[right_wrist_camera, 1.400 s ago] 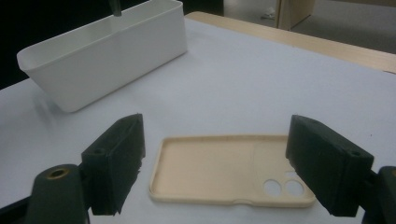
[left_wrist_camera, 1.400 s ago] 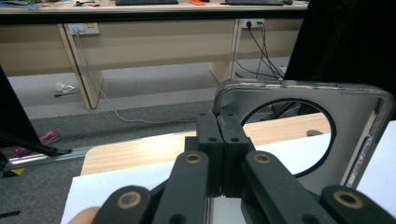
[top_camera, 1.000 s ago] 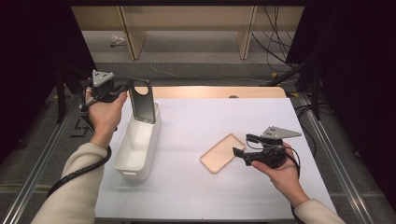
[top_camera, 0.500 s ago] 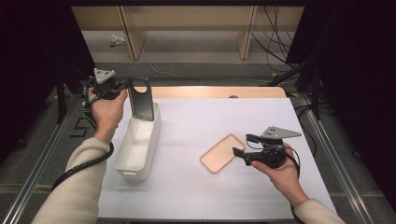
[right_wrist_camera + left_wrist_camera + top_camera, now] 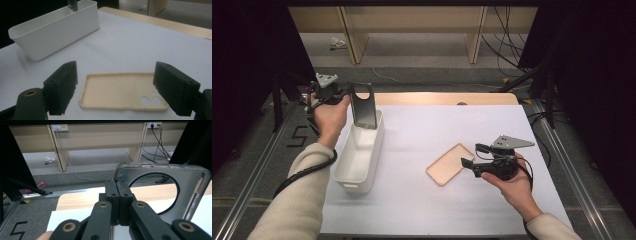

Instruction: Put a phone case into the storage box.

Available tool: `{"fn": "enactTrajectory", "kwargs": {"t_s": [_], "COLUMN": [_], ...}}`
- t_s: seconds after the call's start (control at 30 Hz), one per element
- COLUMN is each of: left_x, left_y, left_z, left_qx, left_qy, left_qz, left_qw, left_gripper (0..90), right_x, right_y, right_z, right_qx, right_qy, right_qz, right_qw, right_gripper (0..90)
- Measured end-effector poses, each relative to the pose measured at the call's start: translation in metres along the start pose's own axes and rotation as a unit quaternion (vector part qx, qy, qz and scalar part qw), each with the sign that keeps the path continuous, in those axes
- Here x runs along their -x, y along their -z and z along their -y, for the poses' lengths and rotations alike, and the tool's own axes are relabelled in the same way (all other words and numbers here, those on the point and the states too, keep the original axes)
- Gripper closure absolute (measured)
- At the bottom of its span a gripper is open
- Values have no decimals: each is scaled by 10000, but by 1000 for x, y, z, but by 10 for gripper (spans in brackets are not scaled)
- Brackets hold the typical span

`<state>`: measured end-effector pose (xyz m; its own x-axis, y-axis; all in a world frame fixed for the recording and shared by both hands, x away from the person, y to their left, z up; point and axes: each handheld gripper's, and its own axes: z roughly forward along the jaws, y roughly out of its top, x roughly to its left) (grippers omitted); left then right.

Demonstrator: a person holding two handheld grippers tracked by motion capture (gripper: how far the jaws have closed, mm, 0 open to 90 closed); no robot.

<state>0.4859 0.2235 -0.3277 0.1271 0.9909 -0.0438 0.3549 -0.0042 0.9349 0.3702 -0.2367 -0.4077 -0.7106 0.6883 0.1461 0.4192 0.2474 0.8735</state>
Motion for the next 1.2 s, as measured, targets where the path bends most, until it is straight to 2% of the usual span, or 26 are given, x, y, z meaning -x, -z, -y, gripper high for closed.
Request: {"fn": "enactTrajectory", "kwargs": {"t_s": [0.4,0.7,0.87,1.2], "left_x": [-1,-5,-5,-7], "left_y": [-13,-23,-27,-33], "left_z": [2,8,10,13], "left_qx": [-111,-233,-293,-335], "left_qy": [-47,36,-17,43], "left_qz": [-102,-146,-172,-215], "left_qw": [9999,9996,9994,9992], "left_gripper": [890,889,889,889], "right_x": [0,-1,0,-1], "right_y": [-1,-1,0,0], "right_z": [0,0,0,0], "right_qx": [-11,0,-2,7], "right_qy": [12,14,6,22], "right_qz": [-16,-30,-27,-33], "right_qw": [10000,10000,10000,10000], "right_gripper": [204,204,204,205]}}
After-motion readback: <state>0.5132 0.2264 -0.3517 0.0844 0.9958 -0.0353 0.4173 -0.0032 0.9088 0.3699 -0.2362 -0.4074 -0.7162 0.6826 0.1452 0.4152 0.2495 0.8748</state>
